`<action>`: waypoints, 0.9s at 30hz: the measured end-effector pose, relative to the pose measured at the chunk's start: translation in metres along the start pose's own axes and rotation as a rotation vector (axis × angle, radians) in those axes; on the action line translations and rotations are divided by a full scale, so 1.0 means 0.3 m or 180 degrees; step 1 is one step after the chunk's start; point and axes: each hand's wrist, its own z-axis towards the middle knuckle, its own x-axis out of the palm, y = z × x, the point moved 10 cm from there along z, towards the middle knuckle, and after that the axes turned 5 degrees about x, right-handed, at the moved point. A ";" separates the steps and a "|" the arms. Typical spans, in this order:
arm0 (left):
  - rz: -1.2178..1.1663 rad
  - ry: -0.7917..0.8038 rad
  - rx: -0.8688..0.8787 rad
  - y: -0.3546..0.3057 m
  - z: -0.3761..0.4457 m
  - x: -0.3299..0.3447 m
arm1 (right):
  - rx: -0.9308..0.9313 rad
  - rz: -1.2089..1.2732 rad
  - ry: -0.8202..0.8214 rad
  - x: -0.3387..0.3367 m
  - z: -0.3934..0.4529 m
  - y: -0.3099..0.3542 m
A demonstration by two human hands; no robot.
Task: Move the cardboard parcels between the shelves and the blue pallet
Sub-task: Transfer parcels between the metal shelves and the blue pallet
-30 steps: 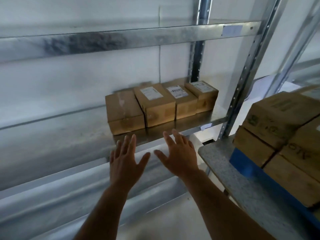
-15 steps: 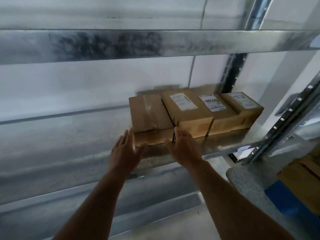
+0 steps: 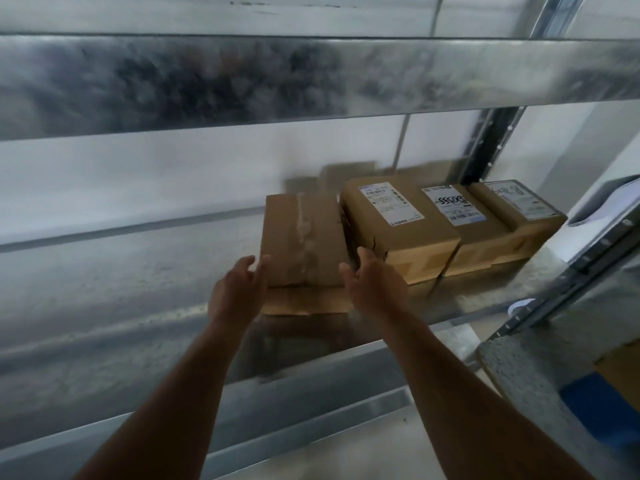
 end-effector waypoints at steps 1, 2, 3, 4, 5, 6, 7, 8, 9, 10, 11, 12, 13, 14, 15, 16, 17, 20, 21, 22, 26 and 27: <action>0.0095 -0.0106 -0.0103 0.025 0.004 -0.034 | 0.0026 0.0013 0.0036 0.006 0.004 0.000; 0.0134 -0.0112 -0.0141 0.041 0.008 -0.052 | 0.0069 0.0016 0.0122 0.018 0.006 -0.003; 0.0128 -0.0016 -0.0126 0.046 0.010 -0.051 | 0.0121 0.0040 0.0275 0.037 0.008 -0.009; 0.0084 0.0160 -0.0081 0.044 0.011 -0.036 | 0.0179 0.0111 0.0470 0.061 0.009 -0.013; 0.0014 0.0364 -0.0032 0.036 0.009 -0.012 | 0.0251 0.0244 0.0665 0.083 0.009 -0.020; -0.0100 0.0547 -0.0004 0.031 0.007 0.011 | 0.0326 0.0422 0.0845 0.099 0.009 -0.024; -0.0264 0.0691 -0.0011 0.030 0.006 0.029 | 0.0396 0.0609 0.1023 0.113 0.012 -0.024; -0.0464 0.0816 -0.0074 0.031 0.007 0.042 | 0.0479 0.0803 0.1218 0.125 0.013 -0.025; -0.0685 0.0937 -0.0187 0.037 0.007 0.054 | 0.0596 0.1007 0.1440 0.139 0.010 -0.027; -0.0908 0.1062 -0.0338 0.046 0.007 0.066 | 0.0718 0.1196 0.1686 0.153 0.002 -0.028; -0.1101 0.1189 -0.0500 0.055 0.002 0.078 | 0.0793 0.1345 0.1904 0.163 -0.009 -0.025; -0.1232 0.1302 -0.0625 0.062 -0.006 0.087 | 0.0801 0.1431 0.2057 0.169 -0.017 -0.020; -0.1315 0.1388 -0.0686 0.065 -0.014 0.092 | 0.0754 0.1473 0.2149 0.172 -0.023 -0.014; -0.1380 0.1443 -0.0700 0.067 -0.023 0.093 | 0.0684 0.1494 0.2201 0.173 -0.029 -0.009; -0.1439 0.1472 -0.0696 0.067 -0.032 0.092 | 0.0621 0.1510 0.2232 0.172 -0.037 -0.004; -0.1486 0.1485 -0.0683 0.069 -0.043 0.088 | 0.0573 0.1538 0.2257 0.170 -0.047 -0.003; -0.1526 0.1501 -0.0654 0.071 -0.058 0.085 | 0.0525 0.1570 0.2274 0.167 -0.060 -0.004; -0.1668 0.1547 -0.0439 0.054 -0.121 0.073 | 0.0327 0.1635 0.2169 0.140 -0.110 -0.010; -0.1702 0.1519 -0.0345 0.043 -0.146 0.065 | 0.0260 0.1697 0.2091 0.128 -0.128 -0.010; -0.1731 0.1469 -0.0259 0.033 -0.171 0.057 | 0.0194 0.1761 0.2016 0.116 -0.149 -0.009; -0.1648 0.1241 0.0133 -0.022 -0.292 0.019 | -0.0063 0.1818 0.1749 0.056 -0.244 -0.009; -0.1616 0.1191 0.0213 -0.035 -0.323 0.010 | -0.0086 0.1860 0.1719 0.038 -0.267 -0.017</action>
